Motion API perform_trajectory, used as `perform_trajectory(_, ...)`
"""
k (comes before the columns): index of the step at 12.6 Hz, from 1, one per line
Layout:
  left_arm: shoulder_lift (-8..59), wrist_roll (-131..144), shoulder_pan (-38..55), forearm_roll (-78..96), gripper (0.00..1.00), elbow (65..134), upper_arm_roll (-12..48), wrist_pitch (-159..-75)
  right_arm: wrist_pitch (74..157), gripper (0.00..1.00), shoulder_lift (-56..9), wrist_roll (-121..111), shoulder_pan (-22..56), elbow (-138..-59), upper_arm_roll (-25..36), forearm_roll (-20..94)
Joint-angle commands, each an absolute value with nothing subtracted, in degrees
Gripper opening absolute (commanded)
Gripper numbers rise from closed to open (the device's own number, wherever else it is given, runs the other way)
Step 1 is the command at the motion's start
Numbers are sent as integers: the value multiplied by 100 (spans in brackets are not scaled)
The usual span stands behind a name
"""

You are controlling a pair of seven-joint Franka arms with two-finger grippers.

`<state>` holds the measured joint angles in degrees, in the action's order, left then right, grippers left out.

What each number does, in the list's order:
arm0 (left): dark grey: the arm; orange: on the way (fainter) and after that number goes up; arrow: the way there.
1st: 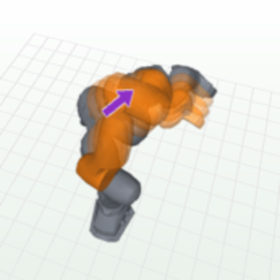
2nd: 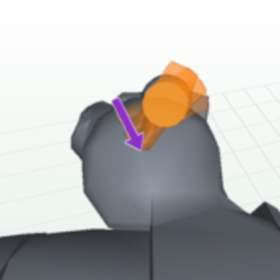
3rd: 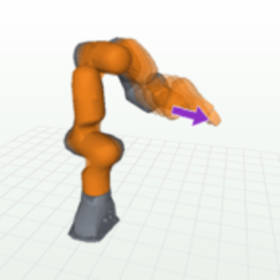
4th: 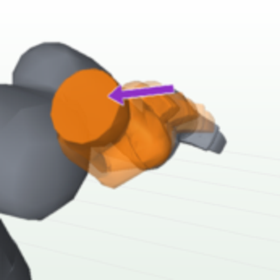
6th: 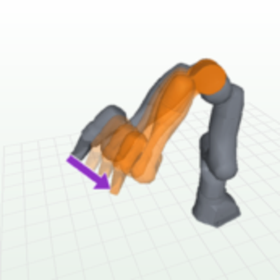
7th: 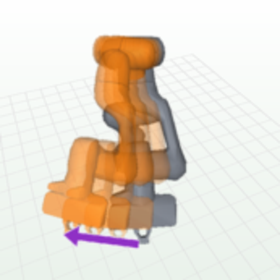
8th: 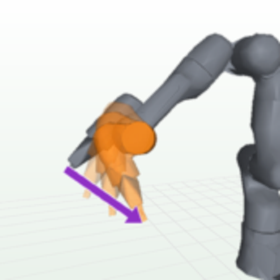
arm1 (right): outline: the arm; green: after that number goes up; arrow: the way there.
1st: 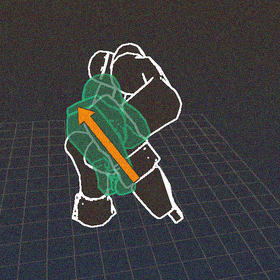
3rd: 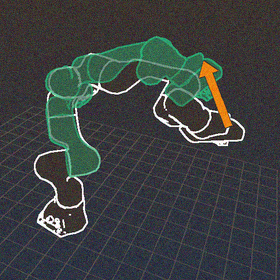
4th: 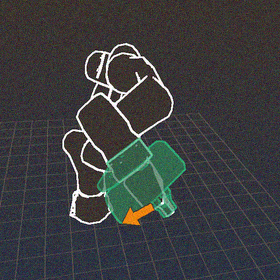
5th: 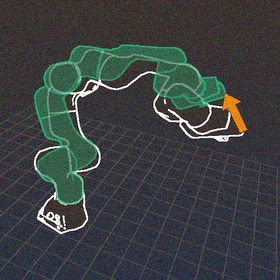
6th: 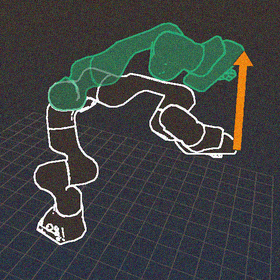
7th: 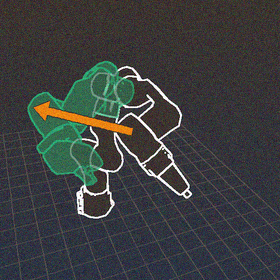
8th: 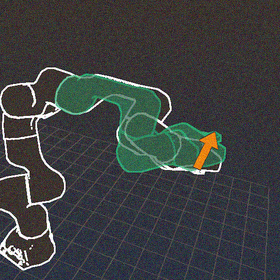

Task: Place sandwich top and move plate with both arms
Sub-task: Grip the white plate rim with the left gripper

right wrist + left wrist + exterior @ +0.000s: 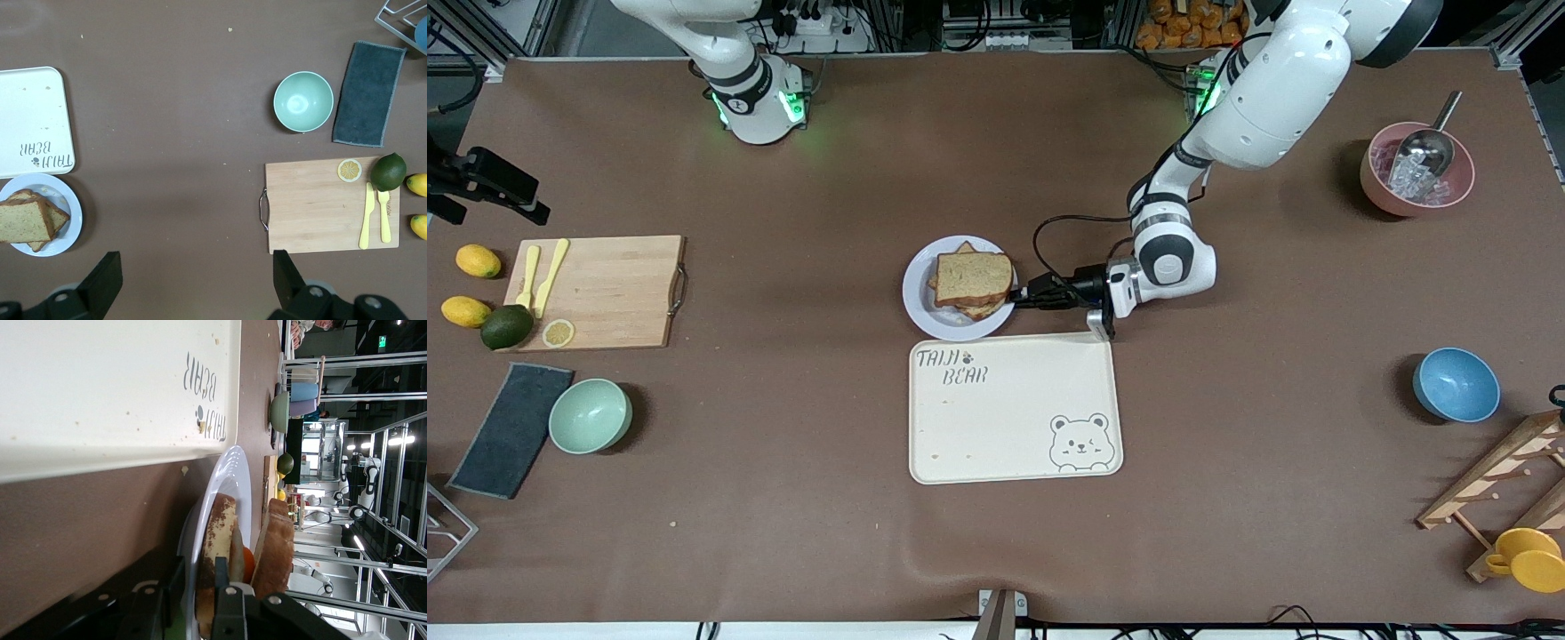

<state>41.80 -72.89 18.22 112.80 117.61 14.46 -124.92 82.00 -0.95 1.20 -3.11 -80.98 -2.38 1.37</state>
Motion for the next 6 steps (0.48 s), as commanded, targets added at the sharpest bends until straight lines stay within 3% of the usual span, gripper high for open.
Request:
perform_trajectory(1, 4658, -7585, 2013, 11470, 24, 11470, 1424, -12595, 8192, 100, -70, 263, -228, -8183, -211, 17)
perform_trajectory(6, 4772, -7620, 2013, 11496, 16, 11382, 1424, -12595, 8340, 100, -88, 281, -211, -8279, -237, 26)
